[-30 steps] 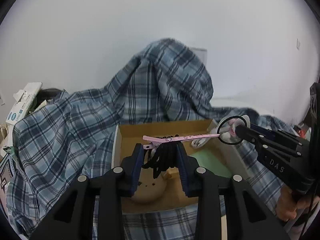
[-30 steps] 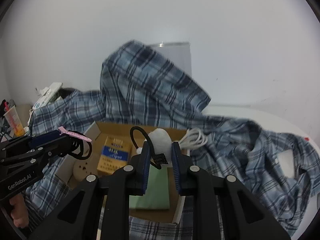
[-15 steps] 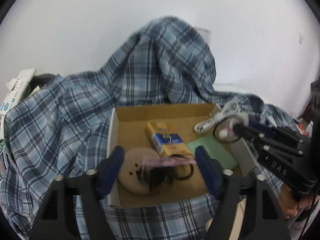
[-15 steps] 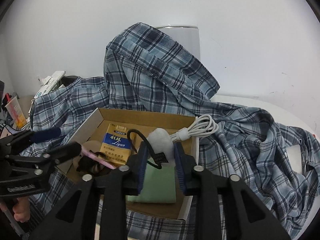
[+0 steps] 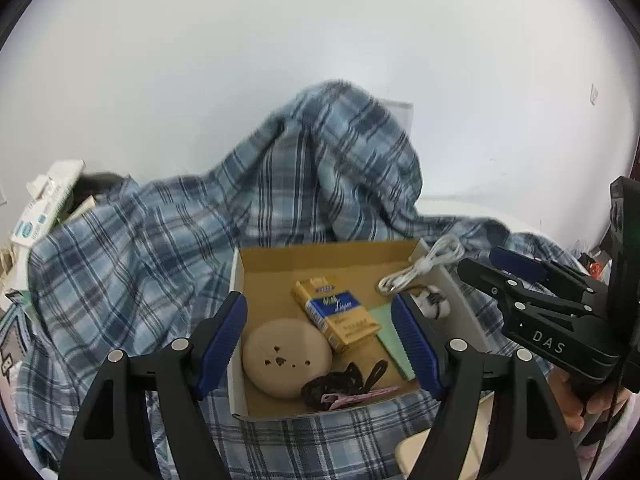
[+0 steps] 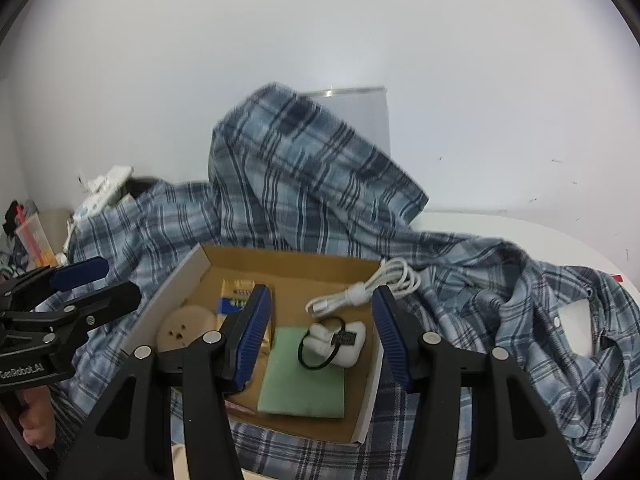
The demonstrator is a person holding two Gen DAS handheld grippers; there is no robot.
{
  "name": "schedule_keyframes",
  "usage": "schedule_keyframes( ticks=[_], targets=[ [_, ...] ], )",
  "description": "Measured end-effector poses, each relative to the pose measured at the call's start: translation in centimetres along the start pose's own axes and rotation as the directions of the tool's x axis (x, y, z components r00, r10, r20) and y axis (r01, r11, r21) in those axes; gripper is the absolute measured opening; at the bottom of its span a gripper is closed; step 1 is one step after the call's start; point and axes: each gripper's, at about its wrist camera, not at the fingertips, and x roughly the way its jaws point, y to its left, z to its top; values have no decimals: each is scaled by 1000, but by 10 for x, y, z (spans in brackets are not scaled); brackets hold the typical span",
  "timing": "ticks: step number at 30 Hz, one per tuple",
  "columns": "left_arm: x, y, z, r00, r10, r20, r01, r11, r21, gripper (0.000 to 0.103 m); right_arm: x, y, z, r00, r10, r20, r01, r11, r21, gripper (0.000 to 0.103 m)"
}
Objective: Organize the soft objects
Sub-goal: 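Lower earbuds and clip into the box and open both tools, then withdraw both tools upward from the box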
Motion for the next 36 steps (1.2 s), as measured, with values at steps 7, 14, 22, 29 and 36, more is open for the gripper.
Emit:
schedule_keyframes(
  ticks=[7, 14, 22, 29, 36],
  targets=[
    [-52, -11, 13, 991, -4, 136, 0, 1000, 27, 76, -37, 2, 10, 999, 13, 42, -13, 1000, 5, 52],
    [-104, -22, -6, 966, 0, 259, -25, 995, 94, 77, -75, 9, -2, 996, 22, 87, -22, 1000, -9, 52],
    [-146, -23, -44, 913, 34, 406, -86, 990, 111, 87, -117, 9, -23, 985, -5, 174, -1, 999, 32, 77],
    [-162, -18, -70, 887, 3, 462, -44, 996, 78, 103, -144, 8, -45, 964, -19, 267, 10, 999, 34, 103],
    [-159, -19, -94, 892, 10, 452, -49, 996, 74, 103, -139, -2, -66, 965, -26, 259, 10, 998, 61, 103]
  ],
)
